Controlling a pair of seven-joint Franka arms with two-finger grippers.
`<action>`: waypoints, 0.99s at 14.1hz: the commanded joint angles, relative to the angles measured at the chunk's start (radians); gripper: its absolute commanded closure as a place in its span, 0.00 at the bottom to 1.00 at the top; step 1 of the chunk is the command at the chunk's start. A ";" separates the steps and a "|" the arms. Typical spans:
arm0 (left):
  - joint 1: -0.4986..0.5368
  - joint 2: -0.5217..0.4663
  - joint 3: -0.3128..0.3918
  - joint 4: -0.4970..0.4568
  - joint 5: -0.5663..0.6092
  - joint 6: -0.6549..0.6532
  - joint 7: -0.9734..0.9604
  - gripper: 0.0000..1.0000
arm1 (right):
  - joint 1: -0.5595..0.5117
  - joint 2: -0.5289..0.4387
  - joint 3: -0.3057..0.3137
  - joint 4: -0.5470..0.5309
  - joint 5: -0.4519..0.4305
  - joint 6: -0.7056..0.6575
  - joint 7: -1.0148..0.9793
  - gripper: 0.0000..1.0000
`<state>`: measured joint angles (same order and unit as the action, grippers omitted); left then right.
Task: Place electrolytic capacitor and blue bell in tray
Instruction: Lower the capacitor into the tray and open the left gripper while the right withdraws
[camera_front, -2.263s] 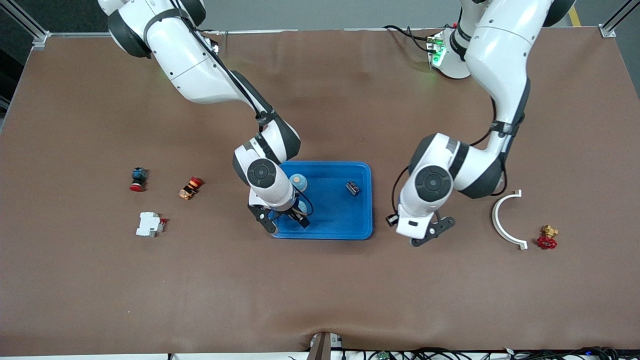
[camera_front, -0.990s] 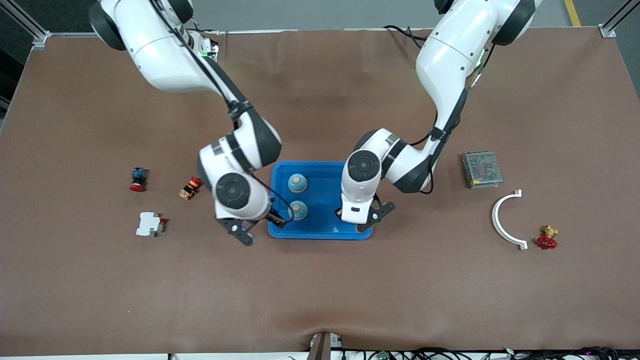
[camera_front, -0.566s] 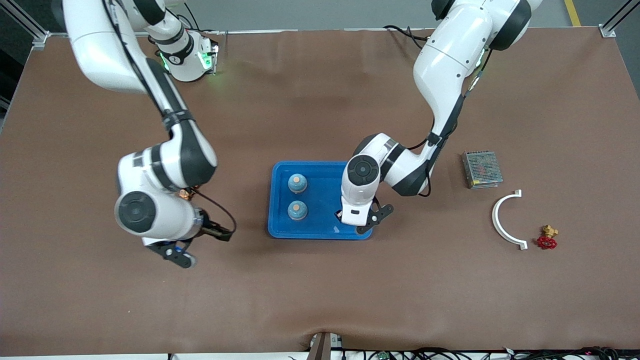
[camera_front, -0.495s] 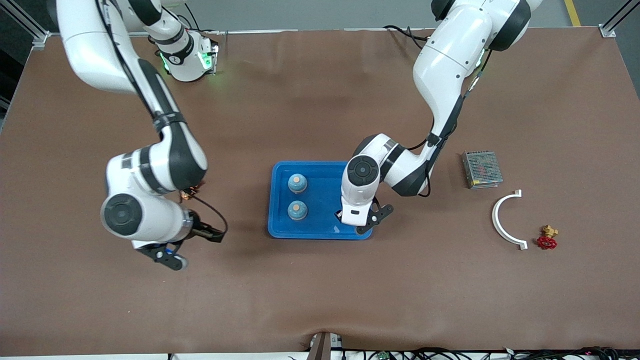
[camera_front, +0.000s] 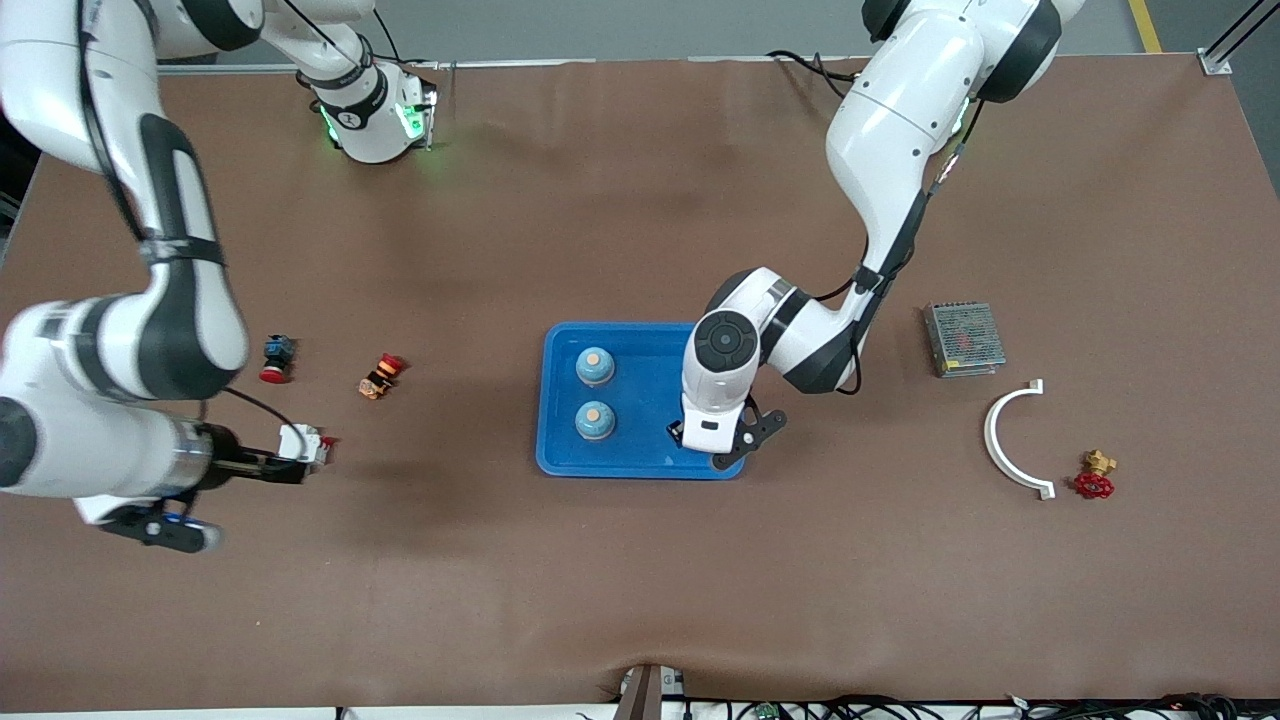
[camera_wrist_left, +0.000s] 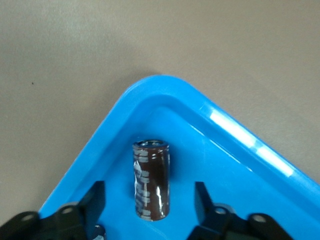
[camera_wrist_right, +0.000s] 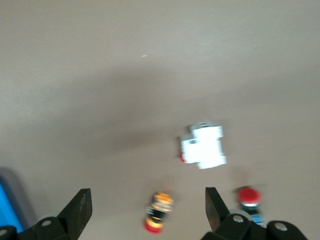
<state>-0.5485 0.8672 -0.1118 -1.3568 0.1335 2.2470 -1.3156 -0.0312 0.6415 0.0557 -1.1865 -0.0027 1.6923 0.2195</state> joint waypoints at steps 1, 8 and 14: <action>0.002 -0.031 0.011 0.010 0.031 -0.010 0.013 0.00 | -0.036 -0.100 0.019 -0.041 -0.016 -0.061 -0.075 0.00; 0.093 -0.221 -0.005 0.013 0.003 -0.251 0.165 0.00 | -0.030 -0.354 0.018 -0.165 -0.027 -0.137 -0.089 0.00; 0.267 -0.463 -0.003 0.011 -0.084 -0.624 0.579 0.00 | -0.009 -0.493 0.018 -0.216 -0.028 -0.135 -0.089 0.00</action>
<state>-0.3433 0.4883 -0.1065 -1.3112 0.0768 1.7029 -0.8605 -0.0415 0.2028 0.0732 -1.3544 -0.0162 1.5406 0.1389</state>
